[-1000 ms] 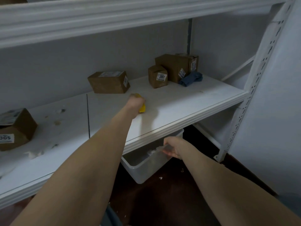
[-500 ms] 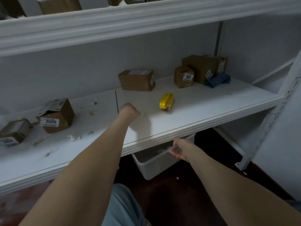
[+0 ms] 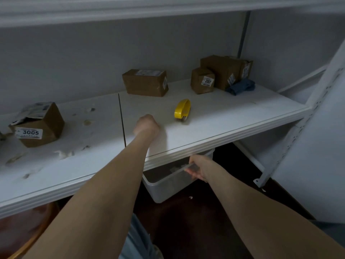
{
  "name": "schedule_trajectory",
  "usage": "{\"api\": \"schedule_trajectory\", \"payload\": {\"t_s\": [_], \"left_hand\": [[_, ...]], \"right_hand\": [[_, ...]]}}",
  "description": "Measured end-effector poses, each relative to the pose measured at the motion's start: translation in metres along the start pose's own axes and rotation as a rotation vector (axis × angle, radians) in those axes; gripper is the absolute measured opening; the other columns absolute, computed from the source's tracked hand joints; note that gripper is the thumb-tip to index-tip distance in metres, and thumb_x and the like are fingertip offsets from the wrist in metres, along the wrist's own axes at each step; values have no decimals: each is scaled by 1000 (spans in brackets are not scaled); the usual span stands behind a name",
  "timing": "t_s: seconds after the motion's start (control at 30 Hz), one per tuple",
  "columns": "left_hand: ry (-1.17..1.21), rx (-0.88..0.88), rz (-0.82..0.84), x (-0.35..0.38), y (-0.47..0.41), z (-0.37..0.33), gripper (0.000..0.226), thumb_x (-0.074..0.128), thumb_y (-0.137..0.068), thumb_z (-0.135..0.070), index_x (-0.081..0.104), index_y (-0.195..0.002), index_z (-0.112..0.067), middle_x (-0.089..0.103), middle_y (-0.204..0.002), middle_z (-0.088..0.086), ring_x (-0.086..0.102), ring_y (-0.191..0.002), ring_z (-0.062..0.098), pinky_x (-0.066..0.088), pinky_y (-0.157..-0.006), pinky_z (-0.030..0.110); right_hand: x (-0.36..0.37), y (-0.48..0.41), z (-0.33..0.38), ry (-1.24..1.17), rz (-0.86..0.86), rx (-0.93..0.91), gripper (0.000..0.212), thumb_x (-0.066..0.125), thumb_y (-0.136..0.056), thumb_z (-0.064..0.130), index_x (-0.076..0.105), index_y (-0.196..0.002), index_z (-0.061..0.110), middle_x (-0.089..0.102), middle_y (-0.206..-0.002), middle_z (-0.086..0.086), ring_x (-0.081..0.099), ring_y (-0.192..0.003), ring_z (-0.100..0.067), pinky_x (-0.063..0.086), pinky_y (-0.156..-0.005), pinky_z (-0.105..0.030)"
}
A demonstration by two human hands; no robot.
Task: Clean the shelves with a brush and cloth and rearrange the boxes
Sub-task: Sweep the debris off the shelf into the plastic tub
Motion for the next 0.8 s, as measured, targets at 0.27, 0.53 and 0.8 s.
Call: {"api": "schedule_trajectory", "payload": {"t_s": [0.27, 0.53, 0.8], "left_hand": [[-83, -29, -41, -3, -1, -7, 23, 55, -90, -11, 59, -112, -3, 62, -111, 15, 60, -104, 32, 46, -74, 35], [-205, 16, 5, 3, 1, -14, 24, 48, -92, -10, 61, -111, -2, 61, -114, 15, 59, -108, 32, 44, -78, 34], [-36, 20, -12, -4, 3, -6, 25, 47, -94, -11, 59, -112, 2, 60, -117, 20, 58, -109, 34, 47, -83, 36]], "right_hand": [[-2, -3, -2, -14, 1, 5, 17, 51, -87, -4, 50, -104, -1, 56, -110, -24, 61, -58, -26, 44, -31, -21], [-7, 0, -3, -21, 7, 23, 25, 52, -88, -3, 48, -112, 1, 46, -126, -34, 58, -64, -26, 43, -30, -20], [-15, 10, 4, 48, -25, 9, 41, 52, -89, 0, 45, -130, -1, 42, -126, -42, 58, -70, -30, 40, -27, -20]]}}
Point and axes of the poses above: each hand's wrist, its own y-axis away from the middle knuckle, its own x-axis out of the palm, z = x × y, the point moved 6 cm from there along -y, towards the middle knuckle
